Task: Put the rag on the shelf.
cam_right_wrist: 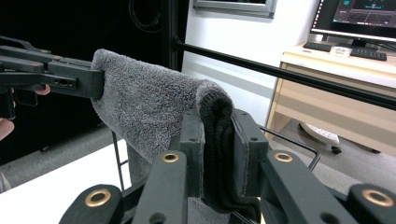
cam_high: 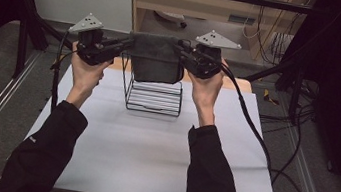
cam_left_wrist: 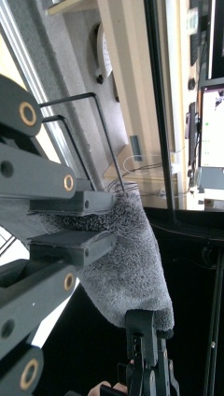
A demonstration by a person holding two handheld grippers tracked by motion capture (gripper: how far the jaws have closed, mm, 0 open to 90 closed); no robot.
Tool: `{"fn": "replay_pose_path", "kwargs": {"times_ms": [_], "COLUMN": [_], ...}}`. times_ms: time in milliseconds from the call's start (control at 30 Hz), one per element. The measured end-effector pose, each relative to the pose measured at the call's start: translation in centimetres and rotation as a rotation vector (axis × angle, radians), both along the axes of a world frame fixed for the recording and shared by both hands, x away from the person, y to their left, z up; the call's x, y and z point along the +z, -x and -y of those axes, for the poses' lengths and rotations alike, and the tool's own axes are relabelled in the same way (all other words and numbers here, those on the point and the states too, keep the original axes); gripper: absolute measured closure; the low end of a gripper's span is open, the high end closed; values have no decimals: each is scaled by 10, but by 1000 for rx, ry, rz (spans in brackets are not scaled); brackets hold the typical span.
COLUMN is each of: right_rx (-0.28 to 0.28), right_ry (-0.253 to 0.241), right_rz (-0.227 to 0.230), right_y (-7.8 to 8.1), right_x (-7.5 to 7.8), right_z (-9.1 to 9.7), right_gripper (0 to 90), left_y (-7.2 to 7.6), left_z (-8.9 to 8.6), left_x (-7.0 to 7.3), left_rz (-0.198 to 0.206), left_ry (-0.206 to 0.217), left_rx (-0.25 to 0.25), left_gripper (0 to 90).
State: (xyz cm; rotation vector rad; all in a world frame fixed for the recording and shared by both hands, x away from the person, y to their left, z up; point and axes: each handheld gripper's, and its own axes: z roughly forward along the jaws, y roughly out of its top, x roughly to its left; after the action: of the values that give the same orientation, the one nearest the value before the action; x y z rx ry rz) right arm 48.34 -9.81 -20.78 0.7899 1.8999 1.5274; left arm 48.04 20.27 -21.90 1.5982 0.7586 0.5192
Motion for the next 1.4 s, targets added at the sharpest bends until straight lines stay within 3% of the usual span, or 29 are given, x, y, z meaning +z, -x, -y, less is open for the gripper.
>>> {"fn": "replay_pose_path", "kwargs": {"times_ms": [133, 233, 367, 433, 600, 767, 900, 1000, 1200, 1400], "right_rx": [11, 24, 39, 43, 49, 57, 68, 76, 86, 100], "right_ry": [-10, -21, -18, -7, 9, 11, 1, 8, 22, 11], "right_rz": [-2, -12, -10, -11, -4, 3, 3, 5, -2, -15], "right_y": [1, 3, 6, 7, 10, 13, 14, 15, 18, 23], "right_x": [-3, -6, -9, -10, -10, -13, -17, -18, -19, -16], "right_z": [1, 3, 4, 4, 4, 4, 6, 6, 7, 9], "right_gripper": [769, 768, 768, 767, 765, 759, 754, 749, 722, 626], "left_y": [2, 5, 10, 11, 10, 4, -4, -4, 3, 11], "left_z": [-2, -3, -8, -13, -22, -10, -1, 5, 2, 2], "left_x": [-2, -1, 5, 11, 28, 35, 34, 32, 24, 14], "left_rz": [-14, -24, -43, -56, -77, -119, -158, -171, -193, -198], "left_ry": [4, -19, -39, -29, 13, -28, -21, -38, -45, -71], "left_rx": [-11, -20, -7, 10, 46, 58, 31, 13, -31, -48], "left_gripper": [795, 782, 745, 748, 809, 866, 894, 896, 896, 896]}}
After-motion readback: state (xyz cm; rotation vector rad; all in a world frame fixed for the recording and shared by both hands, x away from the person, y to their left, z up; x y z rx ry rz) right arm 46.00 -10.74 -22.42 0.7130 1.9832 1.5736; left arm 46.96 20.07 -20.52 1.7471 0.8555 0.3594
